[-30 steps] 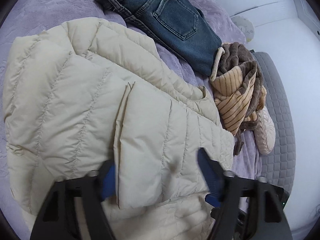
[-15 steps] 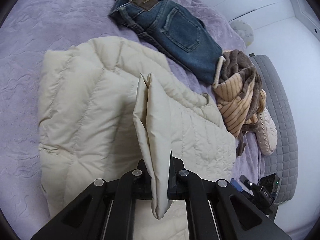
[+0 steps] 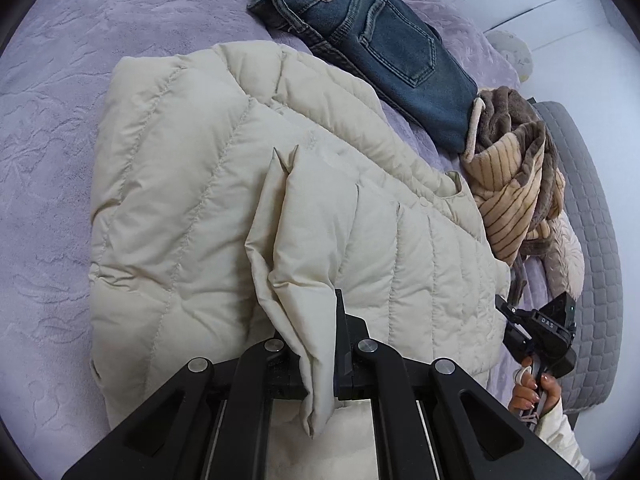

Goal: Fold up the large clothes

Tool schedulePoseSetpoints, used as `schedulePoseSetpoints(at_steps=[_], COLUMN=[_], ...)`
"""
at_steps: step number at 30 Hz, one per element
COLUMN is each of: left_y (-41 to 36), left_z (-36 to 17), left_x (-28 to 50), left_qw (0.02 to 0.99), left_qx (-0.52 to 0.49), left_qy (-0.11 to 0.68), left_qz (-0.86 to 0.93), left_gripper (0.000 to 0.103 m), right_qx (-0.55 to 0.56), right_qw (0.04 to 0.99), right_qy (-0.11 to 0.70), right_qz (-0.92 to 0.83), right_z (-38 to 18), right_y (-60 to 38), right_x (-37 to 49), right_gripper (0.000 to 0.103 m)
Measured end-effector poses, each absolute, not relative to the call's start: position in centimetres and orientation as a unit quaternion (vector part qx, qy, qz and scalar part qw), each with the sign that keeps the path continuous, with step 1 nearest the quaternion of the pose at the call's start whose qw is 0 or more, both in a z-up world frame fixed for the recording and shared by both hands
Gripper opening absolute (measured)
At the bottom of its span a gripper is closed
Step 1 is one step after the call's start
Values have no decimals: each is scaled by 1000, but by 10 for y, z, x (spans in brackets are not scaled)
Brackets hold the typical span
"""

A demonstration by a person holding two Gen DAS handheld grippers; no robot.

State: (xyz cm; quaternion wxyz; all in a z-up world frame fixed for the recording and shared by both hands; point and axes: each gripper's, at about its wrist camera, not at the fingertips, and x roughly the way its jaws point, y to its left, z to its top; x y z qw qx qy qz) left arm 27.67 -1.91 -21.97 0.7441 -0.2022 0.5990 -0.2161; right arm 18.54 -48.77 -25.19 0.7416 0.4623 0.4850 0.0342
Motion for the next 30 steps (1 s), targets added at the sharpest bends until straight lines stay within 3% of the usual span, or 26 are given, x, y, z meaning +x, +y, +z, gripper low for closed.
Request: schedulePoseSetpoints(at_steps=[3, 9, 20, 26, 30], left_y=[-32, -38, -44, -48, -29], left_z=[-225, -228, -224, -213, -189], left_x=[273, 271, 272, 273, 269], left_qw=[743, 742, 749, 762, 799], left_qx=[-193, -195, -173, -124, -75], left_qy=[602, 603, 602, 603, 576], left_qz=[-222, -220, -217, -203, -155], left_gripper=[8, 8, 8, 9, 55], right_qx=[397, 402, 290, 218, 226], right_qw=[757, 759, 817, 817, 809], right_qy=[519, 512, 494, 533, 542], right_qz=[0, -18, -59, -27, -36], right_z=[-265, -285, -213, -229, -241], right_y=[-487, -498, -476, -429, -430], right_x=[191, 178, 123, 133, 132], right_gripper=[11, 12, 15, 15, 15])
